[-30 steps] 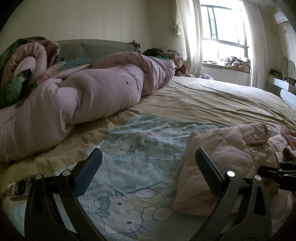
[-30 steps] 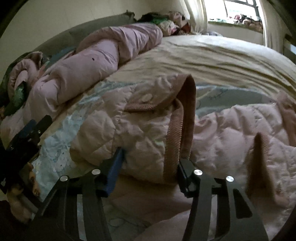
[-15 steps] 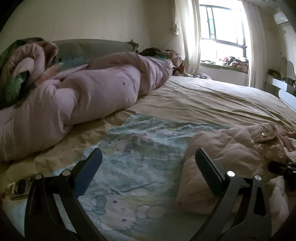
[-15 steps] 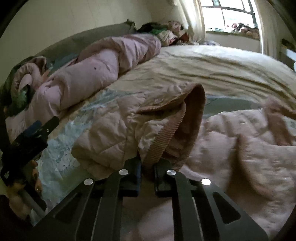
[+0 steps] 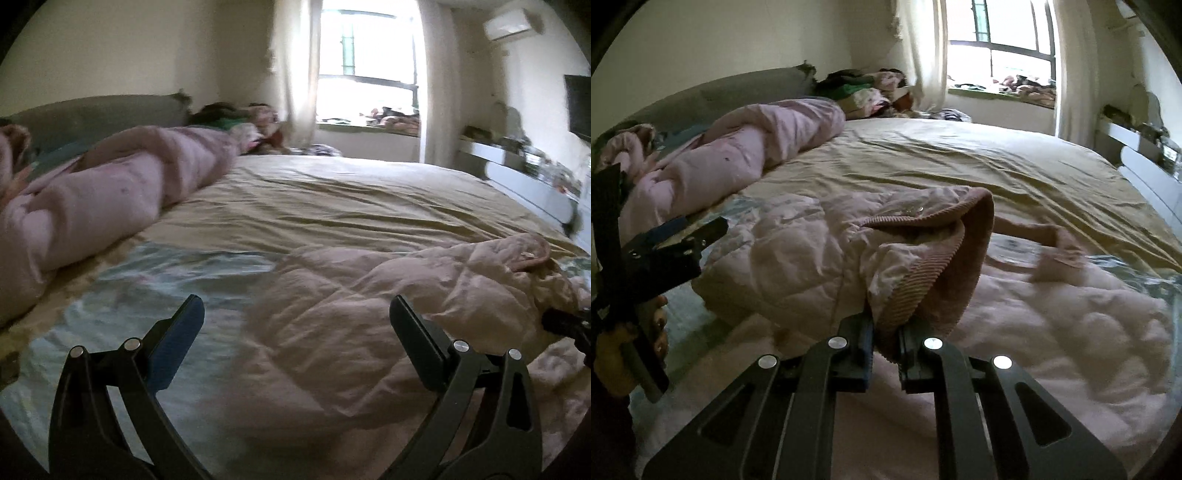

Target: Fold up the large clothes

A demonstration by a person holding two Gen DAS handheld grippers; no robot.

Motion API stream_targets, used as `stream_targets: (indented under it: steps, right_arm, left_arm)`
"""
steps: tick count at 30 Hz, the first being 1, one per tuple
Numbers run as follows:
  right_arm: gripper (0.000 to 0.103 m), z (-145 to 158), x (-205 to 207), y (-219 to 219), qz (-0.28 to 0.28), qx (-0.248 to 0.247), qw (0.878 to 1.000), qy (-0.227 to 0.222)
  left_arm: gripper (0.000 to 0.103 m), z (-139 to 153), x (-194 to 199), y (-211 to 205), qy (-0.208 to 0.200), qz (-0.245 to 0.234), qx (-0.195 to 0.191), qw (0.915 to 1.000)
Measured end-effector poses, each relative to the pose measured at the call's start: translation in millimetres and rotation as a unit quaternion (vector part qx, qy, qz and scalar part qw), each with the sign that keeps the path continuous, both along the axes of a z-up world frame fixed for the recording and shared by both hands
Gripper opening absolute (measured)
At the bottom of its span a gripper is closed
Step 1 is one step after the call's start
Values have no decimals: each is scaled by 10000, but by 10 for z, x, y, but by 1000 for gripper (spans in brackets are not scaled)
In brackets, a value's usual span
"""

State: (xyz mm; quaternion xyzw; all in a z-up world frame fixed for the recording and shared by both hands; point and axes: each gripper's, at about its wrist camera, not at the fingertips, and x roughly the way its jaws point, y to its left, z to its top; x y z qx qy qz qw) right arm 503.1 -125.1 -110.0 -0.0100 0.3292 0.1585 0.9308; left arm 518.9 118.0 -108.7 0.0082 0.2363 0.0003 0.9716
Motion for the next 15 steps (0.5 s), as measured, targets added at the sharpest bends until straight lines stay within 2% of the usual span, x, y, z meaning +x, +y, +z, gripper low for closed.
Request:
stream_targets:
  steps: [8,15]
  right_arm:
    - [9,-42,-214,-945,-586,-8,9983,26]
    - [10,-149,-312,-1440,-852,-68,9962,188]
  left_arm:
    - [94,62,-105,-643,-48,-385,-54,9992]
    - [94,8,-120,-942,33,-572,40,9984]
